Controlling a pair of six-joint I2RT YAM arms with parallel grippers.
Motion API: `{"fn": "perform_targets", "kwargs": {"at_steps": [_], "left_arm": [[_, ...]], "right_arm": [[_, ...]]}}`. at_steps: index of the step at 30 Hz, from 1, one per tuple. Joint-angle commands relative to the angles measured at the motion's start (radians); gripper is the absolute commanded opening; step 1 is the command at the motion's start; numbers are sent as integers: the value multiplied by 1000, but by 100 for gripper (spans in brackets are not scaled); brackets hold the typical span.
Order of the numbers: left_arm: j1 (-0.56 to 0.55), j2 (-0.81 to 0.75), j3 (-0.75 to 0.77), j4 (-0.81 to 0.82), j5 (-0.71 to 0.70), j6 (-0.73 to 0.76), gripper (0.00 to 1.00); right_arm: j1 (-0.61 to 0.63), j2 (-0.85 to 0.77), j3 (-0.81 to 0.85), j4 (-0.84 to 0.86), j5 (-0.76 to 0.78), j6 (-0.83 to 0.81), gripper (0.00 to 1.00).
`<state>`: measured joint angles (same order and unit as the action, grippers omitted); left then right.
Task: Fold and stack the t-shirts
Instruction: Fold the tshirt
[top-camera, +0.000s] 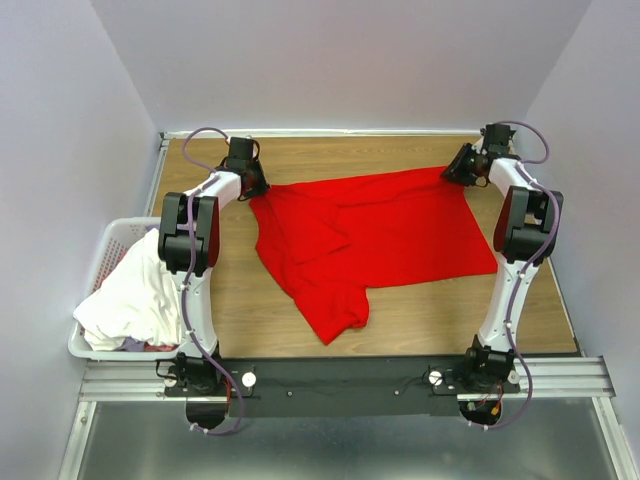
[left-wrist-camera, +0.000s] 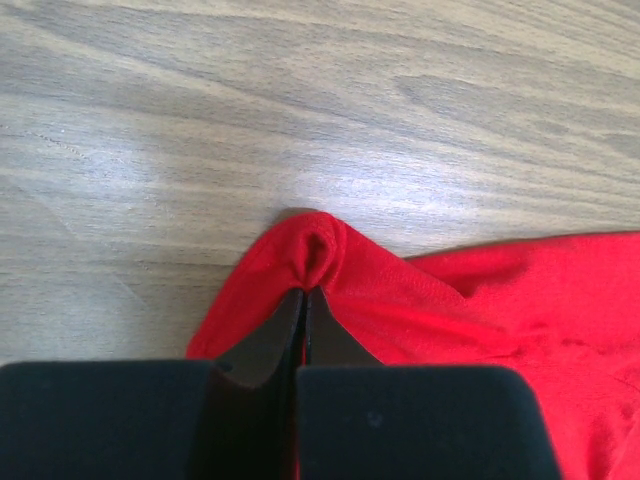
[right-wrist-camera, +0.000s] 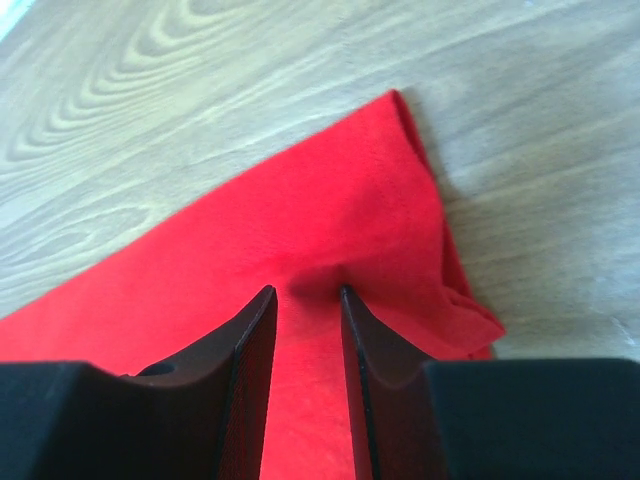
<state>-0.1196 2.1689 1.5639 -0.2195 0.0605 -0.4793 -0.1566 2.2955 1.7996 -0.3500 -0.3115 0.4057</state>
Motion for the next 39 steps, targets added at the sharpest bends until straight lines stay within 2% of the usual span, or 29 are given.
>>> {"fn": "perform_targets", "kwargs": {"at_steps": [1, 3, 6, 18, 25, 31, 33, 34, 36, 37, 39], "left_arm": [[9, -6, 33, -4, -11, 27, 5], [11, -6, 41, -4, -13, 31, 5], [9, -1, 50, -6, -14, 39, 5], [17, 32, 84, -23, -4, 42, 5], [29, 115, 212, -78, 47, 54, 4], [31, 209, 369, -115, 111, 62, 4], [31, 221, 410, -112, 127, 59, 9], [31, 232, 423, -112, 130, 61, 17], [31, 232, 446, -106, 130, 61, 24], [31, 229, 447, -100, 131, 59, 32], [31, 223, 446, -86, 131, 59, 38]], "right_arm": [[-17, -18, 0, 45, -115, 25, 38], [-15, -13, 1, 77, -229, 50, 38], [-11, 4, 20, 108, -281, 91, 38], [-32, 143, 38, 128, -189, 189, 38], [-96, 226, 73, 143, -153, 251, 38], [-112, 262, 144, 144, -208, 239, 38], [-112, 228, 153, 143, -219, 223, 39], [-112, 211, 152, 144, -219, 216, 39], [-112, 167, 136, 143, -215, 187, 40], [-113, 118, 129, 143, -212, 177, 40], [-113, 72, 97, 143, -195, 151, 41]]}}
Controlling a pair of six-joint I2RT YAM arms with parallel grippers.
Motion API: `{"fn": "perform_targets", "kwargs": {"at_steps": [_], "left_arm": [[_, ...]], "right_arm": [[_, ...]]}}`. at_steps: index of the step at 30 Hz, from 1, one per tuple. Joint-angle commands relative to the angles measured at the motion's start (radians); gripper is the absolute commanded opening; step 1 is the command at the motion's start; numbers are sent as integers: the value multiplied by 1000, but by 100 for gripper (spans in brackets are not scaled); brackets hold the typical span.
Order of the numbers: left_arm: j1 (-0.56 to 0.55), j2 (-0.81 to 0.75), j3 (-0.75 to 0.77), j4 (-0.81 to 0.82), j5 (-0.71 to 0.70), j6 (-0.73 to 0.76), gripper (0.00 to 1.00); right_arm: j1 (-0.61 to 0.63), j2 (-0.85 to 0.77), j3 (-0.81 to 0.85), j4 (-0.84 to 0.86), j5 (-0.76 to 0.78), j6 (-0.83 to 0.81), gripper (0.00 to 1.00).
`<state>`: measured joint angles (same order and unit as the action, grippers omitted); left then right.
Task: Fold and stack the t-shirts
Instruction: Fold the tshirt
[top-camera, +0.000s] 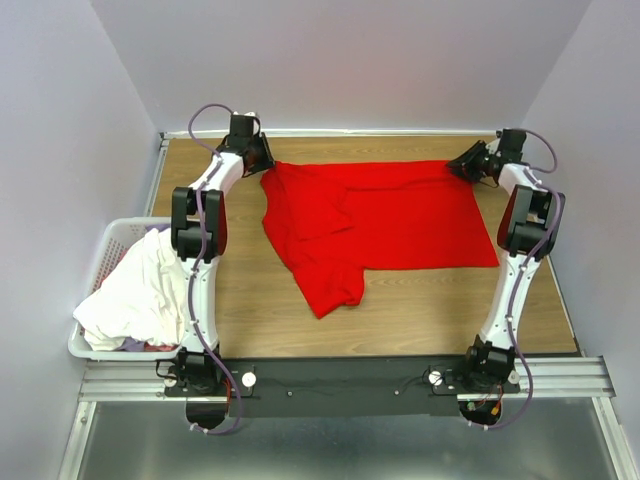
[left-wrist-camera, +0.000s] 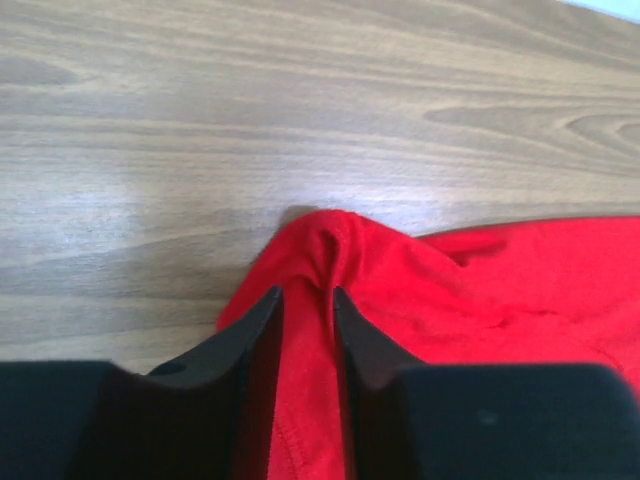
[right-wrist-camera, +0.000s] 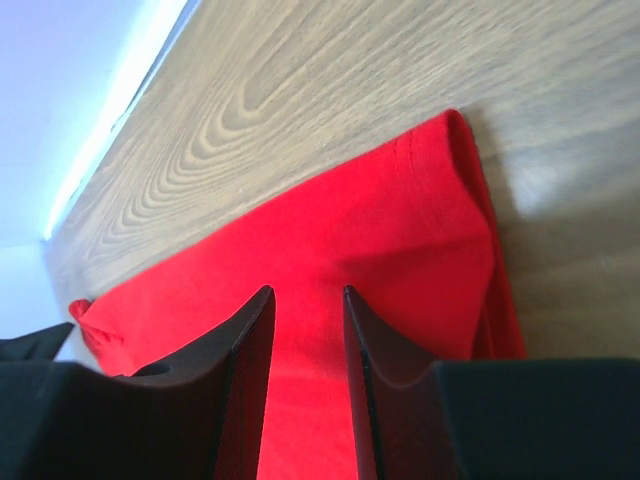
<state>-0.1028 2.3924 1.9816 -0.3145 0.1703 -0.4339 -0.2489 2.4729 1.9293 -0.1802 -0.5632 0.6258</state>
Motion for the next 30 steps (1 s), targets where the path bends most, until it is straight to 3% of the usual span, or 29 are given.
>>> {"fn": "perform_targets", "kwargs": {"at_steps": [1, 4, 8, 10, 18, 30], "left_arm": [[14, -7, 23, 15, 23, 12, 40], [15, -12, 13, 29, 26, 9, 42], [15, -61, -18, 43, 43, 1, 57], [15, -114, -55, 57, 49, -2, 59], [-15, -346, -312, 127, 46, -34, 59], [-98, -621, -673, 155, -15, 9, 59]], "right_arm": [[-21, -153, -45, -25, 68, -77, 41], [-33, -209, -113, -27, 117, -104, 41], [-79, -267, -211, -25, 158, -95, 41], [-107, -284, -259, -27, 154, -87, 40], [-136, -244, -291, -27, 102, -106, 32], [-136, -100, -227, -19, 19, -77, 32]]}}
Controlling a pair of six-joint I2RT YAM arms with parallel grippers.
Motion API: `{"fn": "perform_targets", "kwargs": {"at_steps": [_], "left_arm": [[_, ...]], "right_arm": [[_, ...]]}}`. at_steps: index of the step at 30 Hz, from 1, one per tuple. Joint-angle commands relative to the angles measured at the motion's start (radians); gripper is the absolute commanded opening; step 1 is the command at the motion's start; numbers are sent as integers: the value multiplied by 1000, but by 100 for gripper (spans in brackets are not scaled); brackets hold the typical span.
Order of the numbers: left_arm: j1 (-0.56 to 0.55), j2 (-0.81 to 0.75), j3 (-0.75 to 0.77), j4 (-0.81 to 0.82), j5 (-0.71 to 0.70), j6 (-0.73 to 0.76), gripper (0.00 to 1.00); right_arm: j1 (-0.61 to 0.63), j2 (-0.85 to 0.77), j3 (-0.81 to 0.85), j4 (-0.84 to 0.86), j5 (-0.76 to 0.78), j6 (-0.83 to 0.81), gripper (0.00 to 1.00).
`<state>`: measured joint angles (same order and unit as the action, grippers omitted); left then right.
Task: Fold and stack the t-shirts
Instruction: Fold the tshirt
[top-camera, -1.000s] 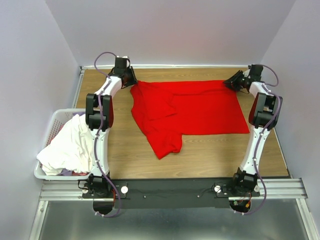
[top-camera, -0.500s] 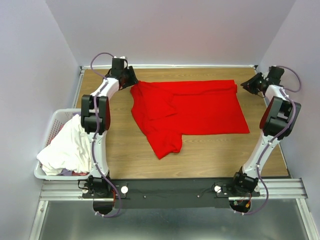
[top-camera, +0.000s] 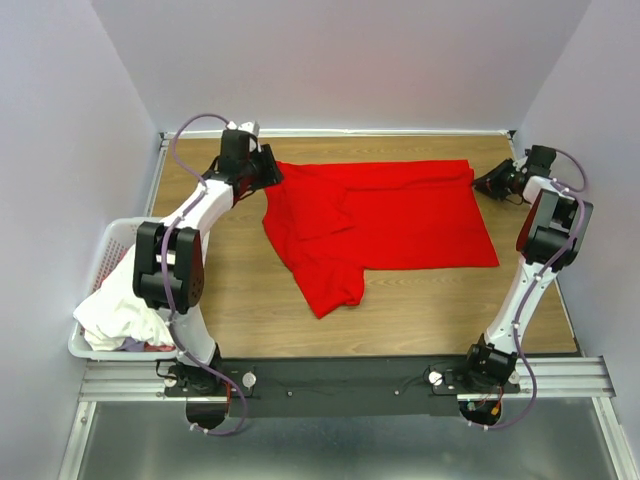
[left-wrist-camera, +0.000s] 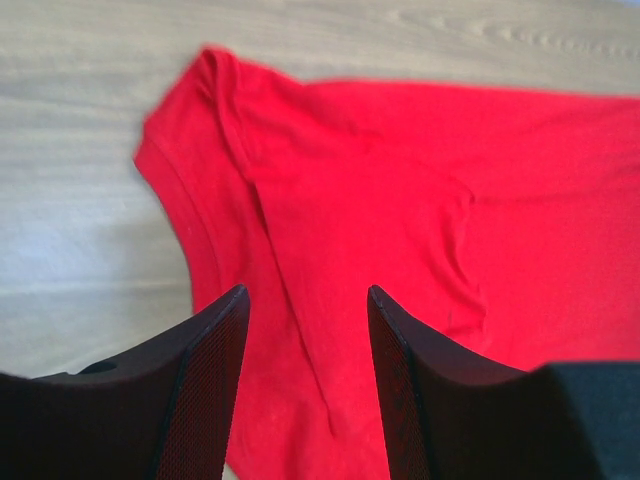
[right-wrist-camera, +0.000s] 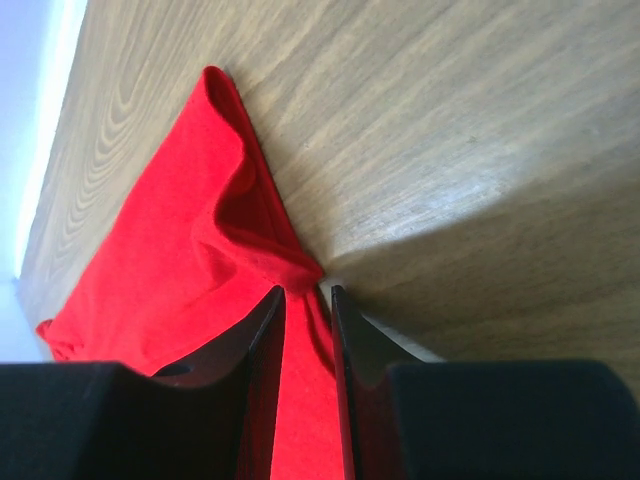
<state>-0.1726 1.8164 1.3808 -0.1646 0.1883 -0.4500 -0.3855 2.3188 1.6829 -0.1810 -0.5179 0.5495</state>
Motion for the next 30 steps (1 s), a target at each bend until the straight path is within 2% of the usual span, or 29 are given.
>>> {"fn": "perform_targets", "kwargs": {"at_steps": [1, 5, 18, 21, 25, 28, 30], "left_arm": [[-37, -61, -87, 4, -39, 27, 59], [-73, -88, -161, 2, -43, 17, 59], [-103, -131, -235, 4, -64, 4, 59], [-102, -140, -256, 5, -72, 1, 59], [-102, -158, -281, 10, -72, -1, 59], [-102, -163, -290, 11, -73, 2, 59], [-102, -163, -293, 11, -73, 2, 59]], "right_arm": [[0, 57, 20, -17, -30, 0, 32], [0, 65, 20, -14, -36, -2, 32], [2, 77, 34, -12, -71, 4, 32], [2, 86, 34, -12, -76, 4, 25], [2, 91, 46, -11, -86, 4, 8], [4, 70, 44, -12, -99, 12, 1], [2, 50, 37, -11, -96, 15, 1]]}}
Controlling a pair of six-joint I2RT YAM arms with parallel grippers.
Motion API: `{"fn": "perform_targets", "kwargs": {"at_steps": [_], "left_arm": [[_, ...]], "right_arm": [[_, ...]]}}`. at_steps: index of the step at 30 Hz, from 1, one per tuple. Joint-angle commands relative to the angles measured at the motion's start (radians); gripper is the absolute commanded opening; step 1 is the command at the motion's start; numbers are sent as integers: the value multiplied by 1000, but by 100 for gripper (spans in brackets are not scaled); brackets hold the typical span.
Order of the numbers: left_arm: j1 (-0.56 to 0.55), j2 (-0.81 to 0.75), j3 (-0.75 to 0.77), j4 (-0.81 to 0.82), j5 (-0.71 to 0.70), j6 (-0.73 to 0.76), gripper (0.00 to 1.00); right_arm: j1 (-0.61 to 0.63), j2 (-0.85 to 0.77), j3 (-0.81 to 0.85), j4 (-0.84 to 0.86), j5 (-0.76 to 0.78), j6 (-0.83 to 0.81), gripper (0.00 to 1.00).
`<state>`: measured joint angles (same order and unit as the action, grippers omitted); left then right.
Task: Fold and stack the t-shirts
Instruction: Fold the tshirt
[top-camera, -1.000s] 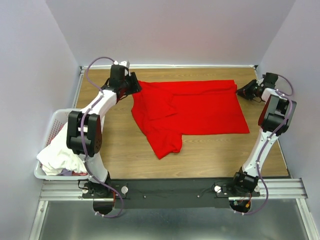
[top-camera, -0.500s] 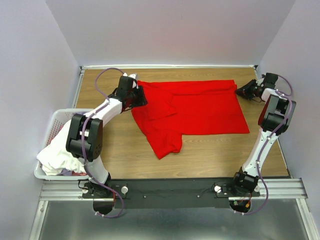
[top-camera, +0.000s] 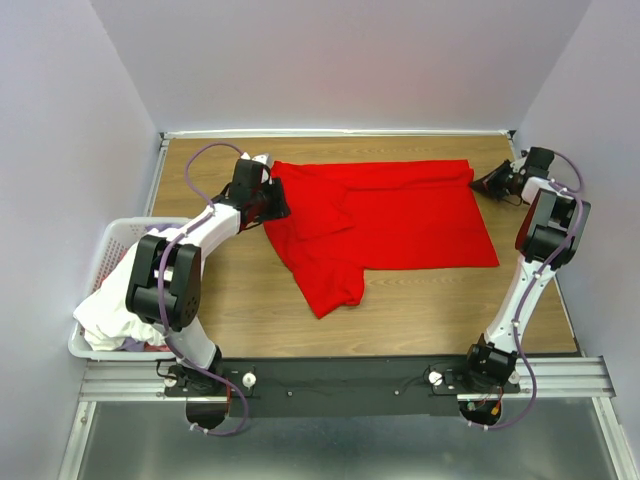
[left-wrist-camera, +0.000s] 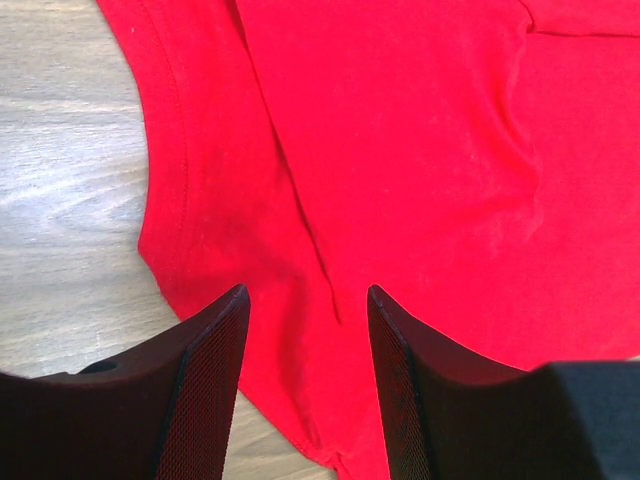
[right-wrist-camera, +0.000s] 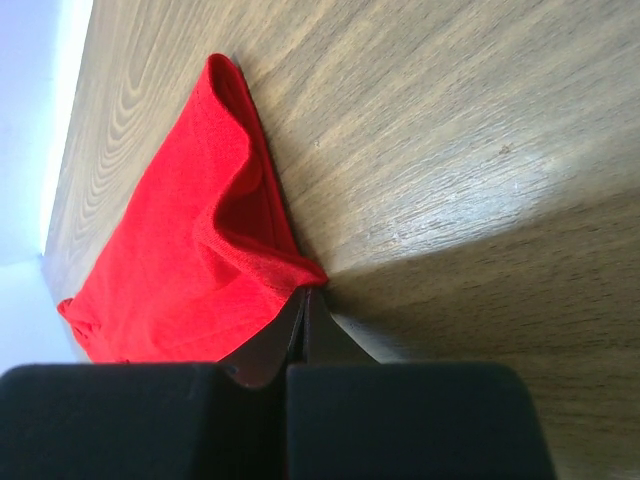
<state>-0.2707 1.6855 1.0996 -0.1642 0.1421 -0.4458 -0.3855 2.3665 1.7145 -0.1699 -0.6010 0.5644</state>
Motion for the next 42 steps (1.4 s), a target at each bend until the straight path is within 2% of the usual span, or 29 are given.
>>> {"fn": "perform_targets", "kwargs": {"at_steps": [1, 9, 17, 18, 19, 22, 25, 42], "left_arm": [[-4, -33, -12, 11, -27, -2, 59], [-5, -40, -12, 6, -29, 9, 59], [-4, -46, -24, 3, -35, 9, 59], [-5, -47, -29, 3, -35, 7, 59], [-5, -47, -29, 2, -36, 7, 58], [-4, -55, -32, 2, -35, 4, 59], [-4, -56, -32, -1, -38, 2, 59], [-4, -29, -10, -9, -33, -10, 59]], "right_arm": [[2, -9, -6, -23, -8, 2, 1], [2, -130, -79, -25, -2, -1, 1], [2, -168, -105, -28, 32, -27, 1], [2, -162, -102, -26, 38, -26, 5], [2, -150, -99, -26, 44, -26, 16], [2, -106, -75, -25, 52, -20, 33], [2, -67, -43, -25, 62, -15, 39], [13, 53, 37, -25, 127, 26, 40]]}}
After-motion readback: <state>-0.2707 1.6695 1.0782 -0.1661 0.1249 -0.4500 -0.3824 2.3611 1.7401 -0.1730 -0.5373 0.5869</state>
